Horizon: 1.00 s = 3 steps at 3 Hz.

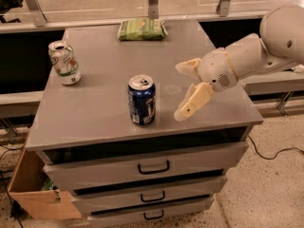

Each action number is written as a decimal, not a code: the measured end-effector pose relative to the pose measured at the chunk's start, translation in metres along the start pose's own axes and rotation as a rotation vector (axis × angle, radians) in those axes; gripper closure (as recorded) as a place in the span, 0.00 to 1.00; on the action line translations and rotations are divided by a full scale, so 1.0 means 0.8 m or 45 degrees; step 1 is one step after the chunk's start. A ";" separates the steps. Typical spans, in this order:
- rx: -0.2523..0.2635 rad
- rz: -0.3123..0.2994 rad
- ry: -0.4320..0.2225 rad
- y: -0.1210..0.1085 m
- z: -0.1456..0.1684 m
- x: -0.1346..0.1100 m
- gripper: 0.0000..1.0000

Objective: Pick pepsi can

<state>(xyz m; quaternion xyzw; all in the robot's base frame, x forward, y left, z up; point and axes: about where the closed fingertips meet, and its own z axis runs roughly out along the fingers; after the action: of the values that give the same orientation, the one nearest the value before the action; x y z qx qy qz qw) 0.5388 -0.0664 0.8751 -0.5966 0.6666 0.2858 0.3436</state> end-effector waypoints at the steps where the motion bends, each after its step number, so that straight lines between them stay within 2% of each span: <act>1: -0.054 0.004 -0.163 0.012 0.033 -0.014 0.00; 2: -0.096 0.022 -0.286 0.023 0.058 -0.028 0.18; 3: -0.129 0.063 -0.356 0.031 0.078 -0.033 0.41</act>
Offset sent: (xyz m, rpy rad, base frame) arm -0.0173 0.0728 -0.0137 0.3396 0.0515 0.0706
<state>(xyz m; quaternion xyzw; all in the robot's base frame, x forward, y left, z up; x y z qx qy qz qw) 0.5231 0.0015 0.8580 -0.5510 0.6113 0.4078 0.3954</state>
